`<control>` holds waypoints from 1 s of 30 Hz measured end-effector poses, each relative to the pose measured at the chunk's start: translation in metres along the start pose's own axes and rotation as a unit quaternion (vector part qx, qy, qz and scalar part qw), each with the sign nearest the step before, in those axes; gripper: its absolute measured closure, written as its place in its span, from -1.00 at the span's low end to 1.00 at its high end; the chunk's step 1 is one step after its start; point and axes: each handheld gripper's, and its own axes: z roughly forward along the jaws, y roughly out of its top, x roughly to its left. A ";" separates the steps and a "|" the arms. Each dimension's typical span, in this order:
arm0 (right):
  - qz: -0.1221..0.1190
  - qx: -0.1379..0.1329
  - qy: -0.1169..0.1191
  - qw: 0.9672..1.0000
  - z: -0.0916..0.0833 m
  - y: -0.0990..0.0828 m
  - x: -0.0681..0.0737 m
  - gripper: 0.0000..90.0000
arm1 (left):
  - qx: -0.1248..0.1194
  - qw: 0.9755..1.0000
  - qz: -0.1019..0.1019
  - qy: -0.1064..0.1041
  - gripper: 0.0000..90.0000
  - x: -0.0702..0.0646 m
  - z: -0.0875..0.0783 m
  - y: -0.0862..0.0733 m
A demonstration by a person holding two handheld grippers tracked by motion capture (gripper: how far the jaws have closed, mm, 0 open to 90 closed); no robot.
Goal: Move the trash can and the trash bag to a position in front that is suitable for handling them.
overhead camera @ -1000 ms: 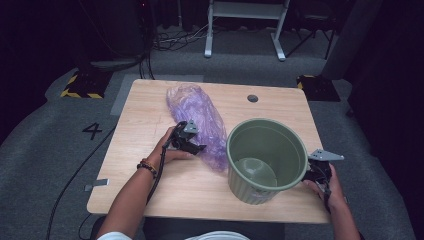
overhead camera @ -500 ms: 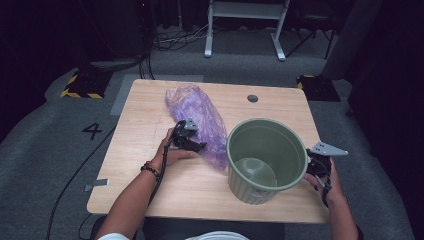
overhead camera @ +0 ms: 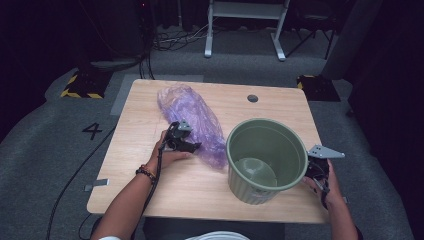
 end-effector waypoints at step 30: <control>-0.008 0.036 0.089 0.995 -0.023 -0.043 0.086 -0.66 | -0.001 0.995 0.066 -0.073 -0.35 -0.021 -0.071 -0.068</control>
